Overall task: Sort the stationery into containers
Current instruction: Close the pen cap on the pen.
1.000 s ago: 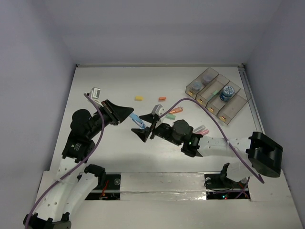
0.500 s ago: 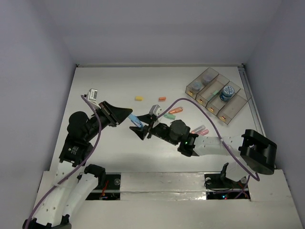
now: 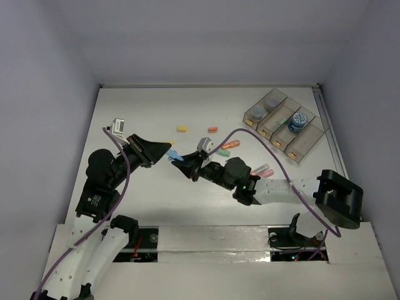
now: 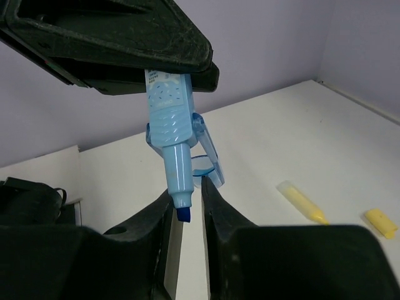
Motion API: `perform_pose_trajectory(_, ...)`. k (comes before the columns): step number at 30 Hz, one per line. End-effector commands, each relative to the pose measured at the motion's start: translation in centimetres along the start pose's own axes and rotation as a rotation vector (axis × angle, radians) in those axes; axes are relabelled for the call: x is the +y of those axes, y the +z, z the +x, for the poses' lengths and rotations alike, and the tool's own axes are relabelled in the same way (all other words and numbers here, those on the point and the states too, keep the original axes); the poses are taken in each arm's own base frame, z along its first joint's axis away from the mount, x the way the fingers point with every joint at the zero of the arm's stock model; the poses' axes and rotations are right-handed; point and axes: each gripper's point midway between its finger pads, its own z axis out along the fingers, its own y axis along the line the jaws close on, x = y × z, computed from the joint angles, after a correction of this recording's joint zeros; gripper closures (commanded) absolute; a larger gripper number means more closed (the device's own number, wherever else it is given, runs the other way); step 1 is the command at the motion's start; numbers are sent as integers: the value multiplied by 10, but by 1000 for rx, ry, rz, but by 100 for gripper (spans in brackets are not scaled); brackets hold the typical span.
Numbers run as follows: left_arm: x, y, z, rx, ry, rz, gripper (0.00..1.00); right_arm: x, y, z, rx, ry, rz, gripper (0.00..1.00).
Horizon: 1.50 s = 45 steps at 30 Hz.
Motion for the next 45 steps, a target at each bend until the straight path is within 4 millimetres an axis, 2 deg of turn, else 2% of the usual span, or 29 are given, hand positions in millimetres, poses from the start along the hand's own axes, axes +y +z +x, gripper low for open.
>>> perform_pose_trajectory(1,-14,-2,-17,-55,46,28,100,4,-6,-27,-74,23,-5,79)
perform_pose_trajectory(3,-14,1,-17,-55,47,38,100,4,-11,-19,-52,31,-4,79)
perform_pose_trajectory(4,-16,2,-16,-48,41,47,100,4,-12,-18,-50,34,-7,75)
perform_pose_trajectory(5,-17,3,-16,-44,40,57,100,5,-13,-13,-36,32,-15,65)
perform_pose_trajectory(6,-17,4,-17,-45,41,58,100,5,-12,-11,-30,29,-15,65)
perform_pose_trajectory(7,-19,4,-17,-43,42,63,100,6,-11,-9,-28,26,-20,50)
perform_pose_trajectory(9,-19,5,-16,-39,40,65,100,5,-9,-6,-23,18,-19,44)
perform_pose_trajectory(20,-27,2,-16,-33,31,90,100,-1,6,-7,-25,-62,2,38)
perform_pose_trajectory(23,-32,-1,-19,-38,32,102,100,-1,7,-11,-46,-61,2,40)
perform_pose_trajectory(29,-34,-4,-18,-36,30,102,100,0,4,-21,-84,-54,0,56)
perform_pose_trajectory(31,-33,-3,-17,-33,27,99,100,0,3,-23,-91,-53,2,62)
perform_pose_trajectory(40,-24,0,-19,-46,47,66,100,2,-8,-27,-103,-32,-5,74)
perform_pose_trajectory(44,-13,5,-21,-57,77,25,100,4,-16,-16,-47,14,-12,77)
perform_pose_trajectory(45,-10,7,-22,-60,85,13,100,4,-18,-7,-6,19,-10,77)
